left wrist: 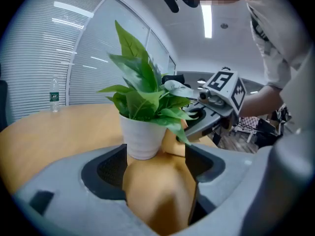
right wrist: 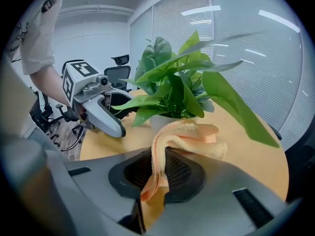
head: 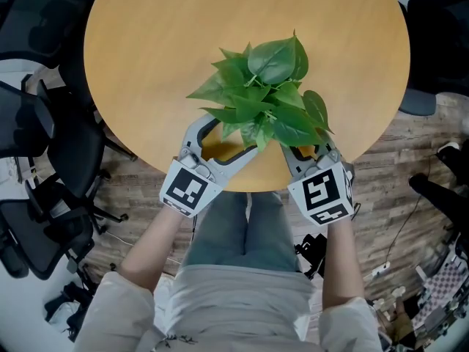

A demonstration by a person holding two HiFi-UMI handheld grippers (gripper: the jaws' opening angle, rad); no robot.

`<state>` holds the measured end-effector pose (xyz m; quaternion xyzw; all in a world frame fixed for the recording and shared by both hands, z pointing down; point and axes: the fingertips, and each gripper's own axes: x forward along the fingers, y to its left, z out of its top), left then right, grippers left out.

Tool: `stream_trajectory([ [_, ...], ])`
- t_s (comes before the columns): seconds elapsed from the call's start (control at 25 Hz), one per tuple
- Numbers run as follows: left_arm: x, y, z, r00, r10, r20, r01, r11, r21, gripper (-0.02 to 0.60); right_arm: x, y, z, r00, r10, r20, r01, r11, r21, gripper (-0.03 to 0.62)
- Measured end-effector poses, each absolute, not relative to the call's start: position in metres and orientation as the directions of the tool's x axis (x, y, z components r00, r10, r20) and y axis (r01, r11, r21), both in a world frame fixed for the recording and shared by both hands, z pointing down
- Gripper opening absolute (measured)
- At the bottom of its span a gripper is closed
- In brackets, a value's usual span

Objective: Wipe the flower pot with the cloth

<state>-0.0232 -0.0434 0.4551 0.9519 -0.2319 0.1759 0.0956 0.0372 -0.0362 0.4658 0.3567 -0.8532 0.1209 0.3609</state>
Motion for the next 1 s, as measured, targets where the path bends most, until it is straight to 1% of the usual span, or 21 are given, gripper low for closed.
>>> stream_trajectory([
  [0.16,-0.044,-0.047,0.466,0.865,-0.301,0.401,-0.368,-0.924,0.1,0.373,0.039,-0.036,0.465,-0.486,-0.522,0.701,-0.699,0.713,0.047,0.05],
  [0.36,-0.047,-0.074,0.453,0.92,-0.214,0.328,-0.28,-0.945,0.171,0.388,0.039,-0.036,0.464,-0.486,-0.522,0.701,-0.7,0.713,0.046,0.049],
  [0.48,-0.034,-0.086,0.444,0.948,-0.154,0.277,-0.201,-0.967,0.154,0.406,0.039,-0.036,0.465,-0.486,-0.521,0.702,-0.702,0.711,0.042,0.05],
  [0.6,-0.023,-0.09,0.441,0.962,-0.082,0.259,-0.123,-0.982,0.146,0.432,0.039,-0.036,0.465,-0.485,-0.522,0.702,-0.704,0.709,0.041,0.05],
  [0.8,-0.009,-0.092,0.436,0.97,-0.006,0.245,-0.046,-0.987,0.157,0.466,0.038,-0.035,0.465,-0.486,-0.52,0.702,-0.703,0.71,0.04,0.05],
  [0.88,-0.004,-0.091,0.434,0.97,0.018,0.241,-0.02,-0.988,0.156,0.468,0.038,-0.035,0.465,-0.487,-0.52,0.702,-0.703,0.711,0.039,0.05],
  [1.0,0.003,-0.094,0.431,0.973,0.018,0.232,-0.018,-0.988,0.153,0.466,0.038,-0.035,0.464,-0.487,-0.52,0.702,-0.703,0.71,0.039,0.05],
])
